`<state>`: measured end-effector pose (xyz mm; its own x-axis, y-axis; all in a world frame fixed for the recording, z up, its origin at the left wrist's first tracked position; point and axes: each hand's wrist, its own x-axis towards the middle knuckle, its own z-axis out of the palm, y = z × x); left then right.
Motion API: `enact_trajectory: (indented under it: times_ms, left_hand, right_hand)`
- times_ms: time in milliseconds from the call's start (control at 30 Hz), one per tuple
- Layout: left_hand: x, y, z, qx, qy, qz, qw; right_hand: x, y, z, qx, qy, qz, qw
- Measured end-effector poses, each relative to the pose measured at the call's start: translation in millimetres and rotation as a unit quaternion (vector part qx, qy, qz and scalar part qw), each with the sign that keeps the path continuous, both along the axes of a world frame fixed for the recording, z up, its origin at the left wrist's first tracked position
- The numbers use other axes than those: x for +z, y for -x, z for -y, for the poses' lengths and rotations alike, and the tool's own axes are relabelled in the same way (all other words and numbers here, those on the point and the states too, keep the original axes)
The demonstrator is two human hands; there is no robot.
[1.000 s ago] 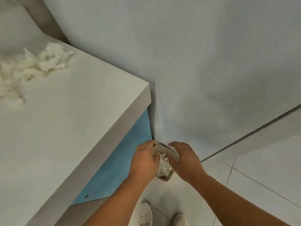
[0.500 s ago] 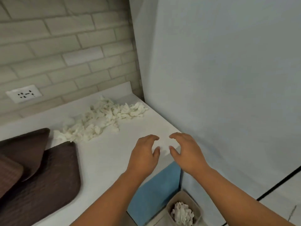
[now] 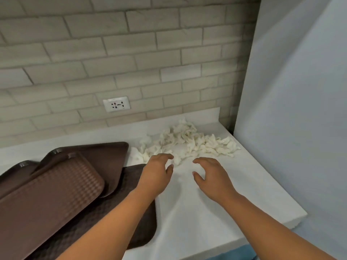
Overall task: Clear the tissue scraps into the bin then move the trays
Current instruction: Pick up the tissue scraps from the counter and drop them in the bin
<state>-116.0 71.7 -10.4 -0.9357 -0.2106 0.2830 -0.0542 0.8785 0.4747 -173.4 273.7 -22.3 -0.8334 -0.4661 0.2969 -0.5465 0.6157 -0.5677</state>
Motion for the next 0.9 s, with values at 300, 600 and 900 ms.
enact_trajectory:
  times_ms: [300,600,900]
  left_hand:
    - [-32,76,151,0.035,0.03,0.061,0.997]
    - [-66,202,220,0.019,0.062,0.177,0.982]
    - [-87,243,227,0.013,0.088,0.247,0.965]
  right_hand:
    - [-28,68,126,0.022,-0.047,0.062,0.997]
    - [-59,109,162,0.003,-0.106,0.096,0.99]
    - [-53,148,178,0.036,-0.118,0.074,0.99]
